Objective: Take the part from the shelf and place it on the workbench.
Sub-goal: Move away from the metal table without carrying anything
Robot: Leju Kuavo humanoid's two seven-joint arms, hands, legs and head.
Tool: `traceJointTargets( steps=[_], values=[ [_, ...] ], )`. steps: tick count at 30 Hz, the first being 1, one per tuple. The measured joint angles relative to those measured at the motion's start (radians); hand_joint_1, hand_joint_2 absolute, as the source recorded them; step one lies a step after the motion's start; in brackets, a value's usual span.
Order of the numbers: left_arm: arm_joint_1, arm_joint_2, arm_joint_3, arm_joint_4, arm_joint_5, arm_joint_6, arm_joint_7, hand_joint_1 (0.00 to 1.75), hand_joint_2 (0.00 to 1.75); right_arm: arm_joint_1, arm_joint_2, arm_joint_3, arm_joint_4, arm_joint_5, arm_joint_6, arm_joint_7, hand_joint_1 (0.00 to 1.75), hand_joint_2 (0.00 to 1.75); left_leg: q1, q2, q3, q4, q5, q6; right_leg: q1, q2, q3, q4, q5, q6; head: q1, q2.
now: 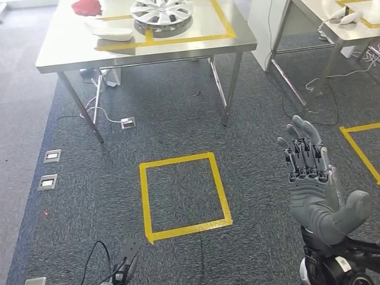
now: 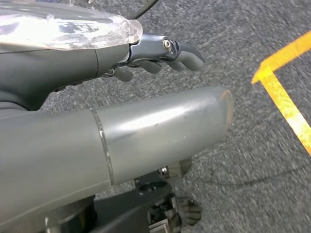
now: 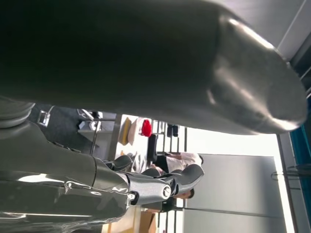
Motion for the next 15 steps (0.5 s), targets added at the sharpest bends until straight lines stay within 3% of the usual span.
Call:
traceJointTargets(
  steps=[2, 4, 5, 6, 7, 8, 9, 11, 13, 15],
  values=[
    [-0.001, 0.000, 0.000, 0.000, 0.000, 0.000, 0.000, 0.00, 0.00, -0.008, 0.000, 0.003, -0.004, -0.006, -0.006, 0.003, 0.00, 0.00, 0.002, -0.026, -0.018, 0.049, -0.034, -0.011, -0.007, 0.014, 0.001, -0.007, 0.007, -0.010, -0.002, 0.000],
    [0.000, 0.000, 0.000, 0.000, 0.000, 0.000, 0.000, 0.00, 0.00, -0.017, 0.000, 0.004, -0.006, -0.011, -0.010, 0.006, 0.00, 0.00, 0.004, -0.059, -0.079, 0.179, -0.103, -0.017, -0.009, 0.026, -0.001, -0.009, 0.011, -0.016, -0.005, 0.000],
    [0.002, 0.000, 0.000, 0.000, 0.001, 0.000, 0.000, 0.00, 0.00, -0.019, 0.000, 0.004, -0.007, -0.013, -0.013, 0.006, 0.00, 0.00, 0.004, -0.065, -0.115, 0.251, -0.132, -0.019, -0.009, 0.033, -0.003, -0.009, 0.011, -0.017, -0.007, 0.000],
    [0.005, 0.000, 0.000, 0.000, 0.001, 0.000, 0.000, 0.00, 0.00, -0.019, 0.000, 0.006, -0.007, -0.016, -0.017, 0.007, 0.00, 0.00, 0.005, -0.066, -0.140, 0.298, -0.143, -0.020, -0.009, 0.041, -0.004, -0.009, 0.012, -0.018, -0.007, 0.000],
    [0.006, 0.000, 0.000, 0.000, 0.001, 0.000, 0.000, 0.00, 0.00, -0.020, 0.000, 0.007, -0.008, -0.019, -0.022, 0.008, 0.00, 0.00, 0.005, -0.067, -0.146, 0.306, -0.134, -0.020, -0.009, 0.050, -0.004, -0.009, 0.012, -0.018, -0.008, 0.000],
    [0.007, 0.001, 0.000, 0.000, 0.002, 0.001, 0.000, 0.00, 0.00, -0.021, 0.000, 0.009, -0.008, -0.023, -0.029, 0.009, 0.00, 0.00, 0.007, -0.068, -0.132, 0.272, -0.105, -0.020, -0.009, 0.060, -0.004, -0.008, 0.012, -0.017, -0.008, 0.000],
    [0.007, 0.002, 0.000, 0.000, 0.003, 0.002, 0.000, 0.00, 0.00, -0.022, 0.000, 0.011, -0.008, -0.026, -0.036, 0.010, 0.00, 0.00, 0.009, -0.074, -0.101, 0.203, -0.064, -0.019, -0.010, 0.070, -0.003, -0.007, 0.012, -0.015, -0.008, 0.000],
    [0.006, 0.002, 0.000, 0.000, 0.006, 0.003, 0.000, 0.00, 0.00, -0.024, 0.000, 0.014, -0.008, -0.032, -0.046, 0.013, 0.00, 0.00, 0.014, -0.105, -0.039, 0.062, -0.004, -0.016, -0.009, 0.087, -0.005, 0.001, 0.009, -0.008, -0.008, 0.000],
    [0.007, 0.002, 0.000, 0.000, 0.009, 0.004, 0.000, 0.00, 0.00, -0.024, 0.000, 0.017, -0.008, -0.036, -0.050, 0.014, 0.00, 0.00, 0.014, -0.120, -0.019, 0.010, 0.009, -0.009, -0.007, 0.101, -0.013, 0.006, 0.007, 0.002, -0.007, 0.000],
    [0.008, 0.000, 0.000, 0.000, 0.011, 0.006, -0.001, 0.00, 0.00, -0.023, 0.000, 0.020, -0.008, -0.037, -0.052, 0.014, 0.00, 0.00, 0.012, -0.105, -0.018, 0.007, 0.012, 0.003, -0.009, 0.110, -0.017, 0.007, 0.007, 0.013, -0.006, 0.000]
  ],
)
